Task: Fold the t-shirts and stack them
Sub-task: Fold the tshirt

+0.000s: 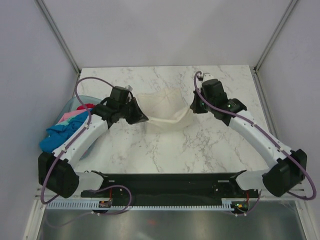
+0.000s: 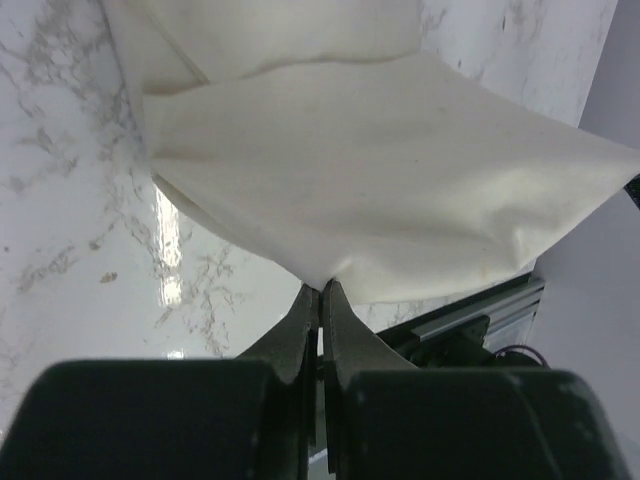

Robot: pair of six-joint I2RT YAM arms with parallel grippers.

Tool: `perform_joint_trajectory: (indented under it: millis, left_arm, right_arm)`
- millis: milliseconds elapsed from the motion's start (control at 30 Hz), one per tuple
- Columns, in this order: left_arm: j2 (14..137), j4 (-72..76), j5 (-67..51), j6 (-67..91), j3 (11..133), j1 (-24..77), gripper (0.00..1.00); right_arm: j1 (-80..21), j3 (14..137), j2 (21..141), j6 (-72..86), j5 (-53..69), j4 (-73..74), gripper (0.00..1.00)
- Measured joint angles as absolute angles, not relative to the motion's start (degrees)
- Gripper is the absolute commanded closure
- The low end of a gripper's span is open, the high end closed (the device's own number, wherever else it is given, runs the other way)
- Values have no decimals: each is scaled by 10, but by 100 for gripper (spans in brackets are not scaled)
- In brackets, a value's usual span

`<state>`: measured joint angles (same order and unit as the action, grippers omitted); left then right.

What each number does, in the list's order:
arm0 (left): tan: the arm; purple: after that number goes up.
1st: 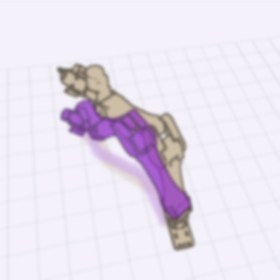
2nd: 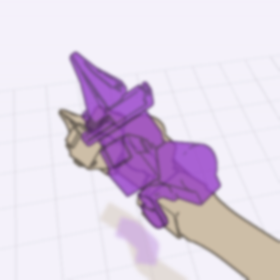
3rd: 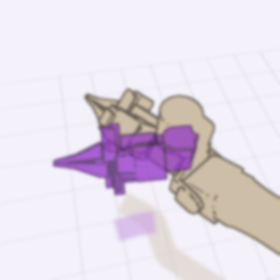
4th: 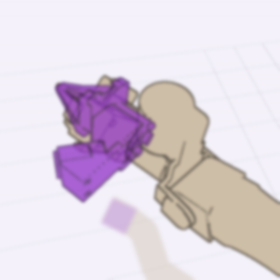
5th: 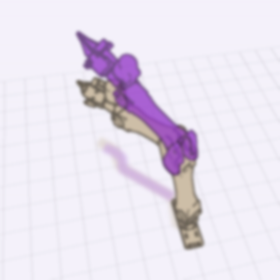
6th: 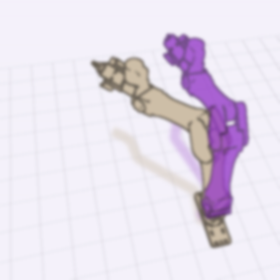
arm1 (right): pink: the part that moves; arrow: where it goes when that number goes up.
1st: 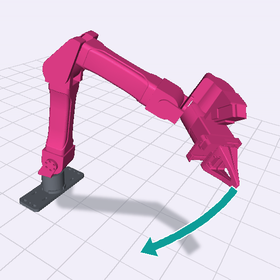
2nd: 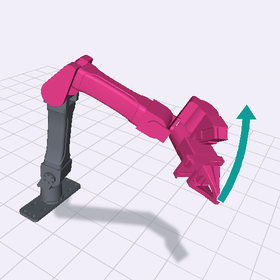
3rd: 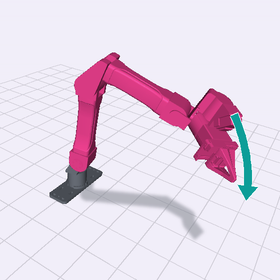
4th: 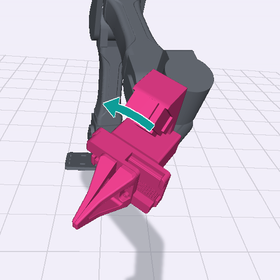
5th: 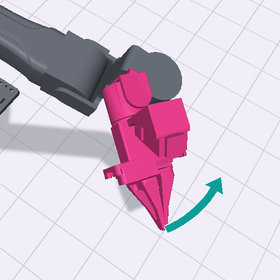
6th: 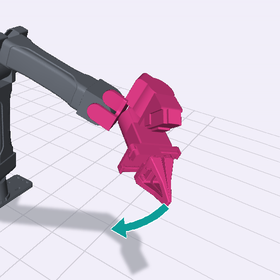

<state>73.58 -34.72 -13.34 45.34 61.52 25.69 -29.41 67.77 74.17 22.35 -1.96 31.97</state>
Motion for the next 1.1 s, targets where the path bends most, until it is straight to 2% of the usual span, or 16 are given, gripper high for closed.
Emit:
perform_joint_trajectory:
  millis: [467, 833, 900, 1000, 1033, 1100]
  left_arm:
    - [988, -359, -154, 405, 868, 128, 98]
    - [1200, -360, -158, 370, 1075, 80, 98]
    - [1251, -360, -166, 364, 1128, 73, 98]
    - [1323, -354, -171, 353, 1202, 65, 83]
    - [1345, -354, -170, 349, 1223, 63, 73]
    - [1380, -354, -170, 340, 1258, 58, 67]
  right_arm:
    - [-208, 1013, 1078, 151, 74, 301, 100]
    - [-189, 1181, 1278, 126, 124, 247, 99]
    - [-184, 1200, 1312, 127, 132, 225, 94]
    - [-176, 1219, 1368, 132, 141, 186, 77]
    - [-173, 1232, 1390, 134, 145, 178, 73]
    - [-168, 1248, 1425, 142, 151, 164, 59]
